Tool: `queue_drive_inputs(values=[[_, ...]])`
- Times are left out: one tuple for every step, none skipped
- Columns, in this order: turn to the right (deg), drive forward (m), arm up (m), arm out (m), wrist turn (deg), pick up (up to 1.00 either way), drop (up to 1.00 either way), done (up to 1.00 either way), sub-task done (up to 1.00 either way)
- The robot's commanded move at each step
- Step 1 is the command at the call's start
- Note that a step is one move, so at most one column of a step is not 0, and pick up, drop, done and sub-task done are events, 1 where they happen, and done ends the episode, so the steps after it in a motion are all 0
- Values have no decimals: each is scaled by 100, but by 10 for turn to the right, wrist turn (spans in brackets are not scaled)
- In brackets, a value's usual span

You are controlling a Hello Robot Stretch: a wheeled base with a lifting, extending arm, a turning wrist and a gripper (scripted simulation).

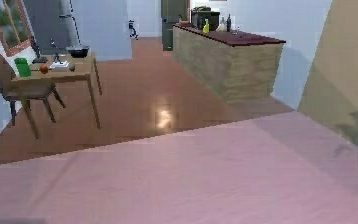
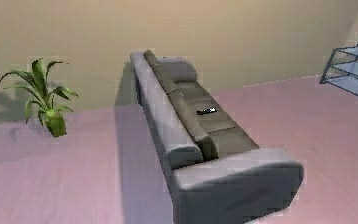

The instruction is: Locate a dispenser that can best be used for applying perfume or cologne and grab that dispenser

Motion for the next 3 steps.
queue_drive_inputs(values=[[0, 100, 0, 0, 0, 0, 0, 0, 0], [0, 100, 0, 0, 0, 0, 0, 0, 0], [0, 100, 0, 0, 0, 0, 0, 0, 0]])
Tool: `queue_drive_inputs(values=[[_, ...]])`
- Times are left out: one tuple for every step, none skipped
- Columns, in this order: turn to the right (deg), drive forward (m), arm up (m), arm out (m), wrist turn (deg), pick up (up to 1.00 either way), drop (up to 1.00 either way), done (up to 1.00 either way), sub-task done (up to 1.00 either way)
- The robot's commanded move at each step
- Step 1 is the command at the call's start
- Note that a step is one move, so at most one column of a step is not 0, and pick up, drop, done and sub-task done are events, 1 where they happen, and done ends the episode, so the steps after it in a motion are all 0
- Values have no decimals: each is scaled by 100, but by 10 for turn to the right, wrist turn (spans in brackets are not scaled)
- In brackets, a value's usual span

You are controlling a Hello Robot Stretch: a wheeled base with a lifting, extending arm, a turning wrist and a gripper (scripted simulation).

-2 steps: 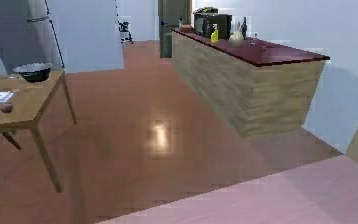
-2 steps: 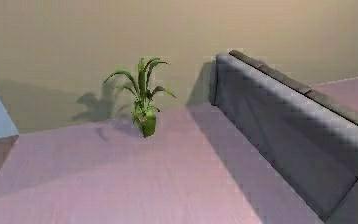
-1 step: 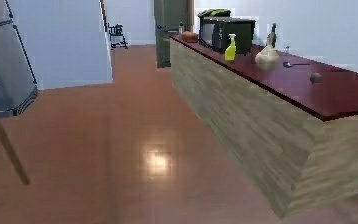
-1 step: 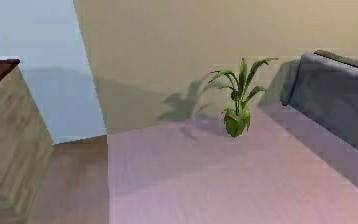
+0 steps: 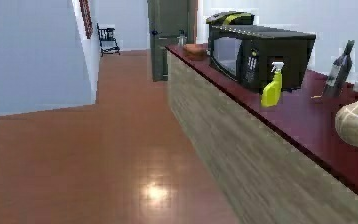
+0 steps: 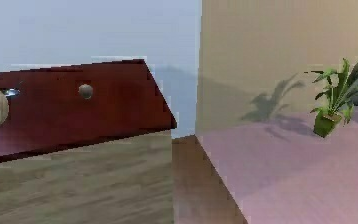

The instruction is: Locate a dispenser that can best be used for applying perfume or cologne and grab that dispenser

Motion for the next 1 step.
queue_drive_inputs(values=[[360, 0, 0, 0, 0, 0, 0, 0, 0]])
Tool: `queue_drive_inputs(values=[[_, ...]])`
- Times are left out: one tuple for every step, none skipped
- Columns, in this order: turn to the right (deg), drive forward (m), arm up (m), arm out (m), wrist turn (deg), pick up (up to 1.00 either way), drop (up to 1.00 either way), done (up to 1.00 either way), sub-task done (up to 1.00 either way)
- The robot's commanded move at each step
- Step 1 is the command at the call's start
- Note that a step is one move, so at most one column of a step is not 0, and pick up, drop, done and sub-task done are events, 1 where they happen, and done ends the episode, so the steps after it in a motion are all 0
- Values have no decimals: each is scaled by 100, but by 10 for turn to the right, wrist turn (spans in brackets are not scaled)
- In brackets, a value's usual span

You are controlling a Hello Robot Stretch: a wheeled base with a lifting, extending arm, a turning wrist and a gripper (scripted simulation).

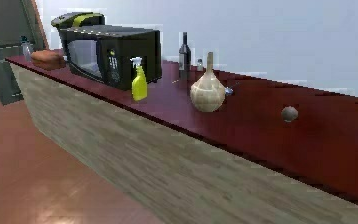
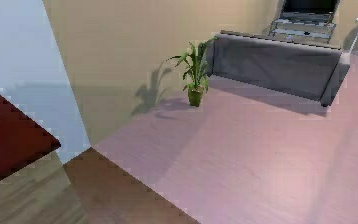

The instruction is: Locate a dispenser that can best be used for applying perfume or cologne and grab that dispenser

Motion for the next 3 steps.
queue_drive_inputs(values=[[0, 5, 0, 0, 0, 0, 0, 0, 0], [-450, 0, 0, 0, 0, 0, 0, 0, 0], [-450, 0, 0, 0, 0, 0, 0, 0, 0]])
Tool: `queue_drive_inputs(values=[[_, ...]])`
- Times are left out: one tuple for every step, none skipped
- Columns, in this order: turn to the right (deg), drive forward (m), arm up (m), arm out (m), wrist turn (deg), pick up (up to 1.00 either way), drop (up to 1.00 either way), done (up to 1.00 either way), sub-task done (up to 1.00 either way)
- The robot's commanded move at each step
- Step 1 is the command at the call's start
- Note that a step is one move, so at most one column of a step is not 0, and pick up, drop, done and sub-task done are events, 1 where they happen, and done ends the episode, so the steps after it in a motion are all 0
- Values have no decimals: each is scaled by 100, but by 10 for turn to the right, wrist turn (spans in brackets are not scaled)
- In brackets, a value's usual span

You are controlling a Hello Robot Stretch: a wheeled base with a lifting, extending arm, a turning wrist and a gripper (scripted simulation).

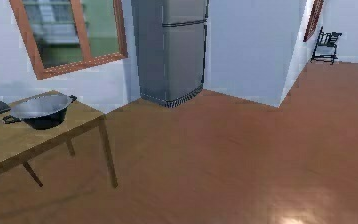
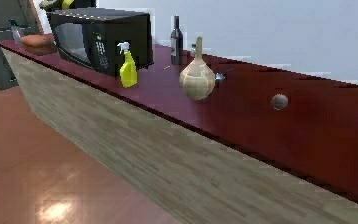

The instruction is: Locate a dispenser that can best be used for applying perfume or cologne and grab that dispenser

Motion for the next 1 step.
queue_drive_inputs(values=[[-90, 0, 0, 0, 0, 0, 0, 0, 0]])
